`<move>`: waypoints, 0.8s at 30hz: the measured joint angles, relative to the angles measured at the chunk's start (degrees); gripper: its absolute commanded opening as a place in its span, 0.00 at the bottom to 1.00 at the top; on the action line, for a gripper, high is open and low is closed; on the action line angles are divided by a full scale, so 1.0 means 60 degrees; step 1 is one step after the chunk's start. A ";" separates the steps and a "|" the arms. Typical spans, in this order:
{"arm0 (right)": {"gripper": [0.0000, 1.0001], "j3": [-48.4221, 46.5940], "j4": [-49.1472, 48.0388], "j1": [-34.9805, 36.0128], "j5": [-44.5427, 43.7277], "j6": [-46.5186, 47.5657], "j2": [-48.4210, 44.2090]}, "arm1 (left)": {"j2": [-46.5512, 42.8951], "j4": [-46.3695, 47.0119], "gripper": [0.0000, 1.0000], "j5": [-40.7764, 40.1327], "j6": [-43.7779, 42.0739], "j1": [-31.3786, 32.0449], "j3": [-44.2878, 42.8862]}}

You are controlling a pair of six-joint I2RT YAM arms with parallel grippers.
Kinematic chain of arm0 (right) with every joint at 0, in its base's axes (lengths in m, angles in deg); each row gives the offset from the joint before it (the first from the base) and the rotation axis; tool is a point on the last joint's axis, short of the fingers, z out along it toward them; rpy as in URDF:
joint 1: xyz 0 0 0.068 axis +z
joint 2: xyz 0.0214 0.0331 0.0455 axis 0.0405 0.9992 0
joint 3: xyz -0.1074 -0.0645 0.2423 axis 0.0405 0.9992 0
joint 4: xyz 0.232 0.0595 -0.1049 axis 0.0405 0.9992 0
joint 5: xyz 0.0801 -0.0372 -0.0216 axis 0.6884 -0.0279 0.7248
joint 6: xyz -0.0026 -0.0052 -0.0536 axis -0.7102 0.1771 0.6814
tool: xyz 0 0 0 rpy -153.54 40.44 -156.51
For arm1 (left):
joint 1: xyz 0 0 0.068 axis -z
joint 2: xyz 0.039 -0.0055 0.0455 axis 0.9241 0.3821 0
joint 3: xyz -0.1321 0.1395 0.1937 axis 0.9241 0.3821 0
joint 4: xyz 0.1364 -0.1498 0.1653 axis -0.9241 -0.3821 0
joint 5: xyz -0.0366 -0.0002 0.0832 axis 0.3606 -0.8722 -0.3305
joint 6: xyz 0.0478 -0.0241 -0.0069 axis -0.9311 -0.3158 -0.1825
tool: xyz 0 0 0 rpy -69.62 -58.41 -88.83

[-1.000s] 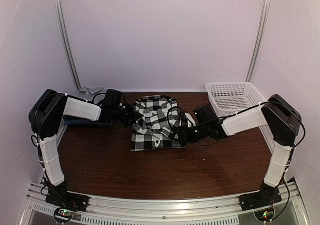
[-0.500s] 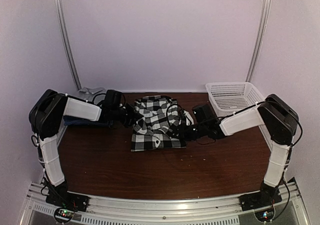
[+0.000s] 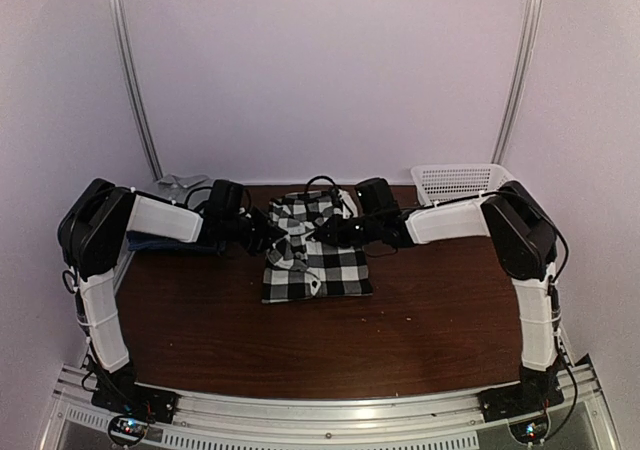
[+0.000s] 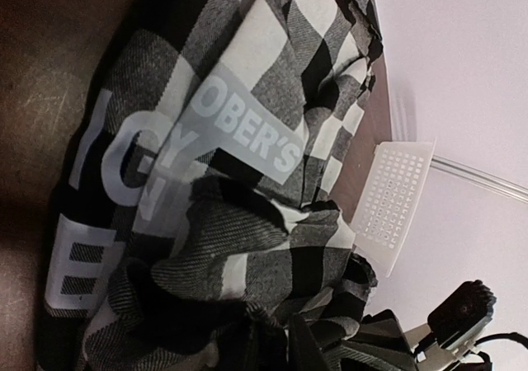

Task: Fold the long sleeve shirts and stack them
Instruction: Smooth out the 2/3-rectangle-folded shirt at the center of the board.

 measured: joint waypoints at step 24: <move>0.59 -0.1774 0.2630 0.0372 -0.1486 0.2197 -0.0492 | -0.0102 0.0980 0.56 0.0419 0.0393 0.0000 0.0197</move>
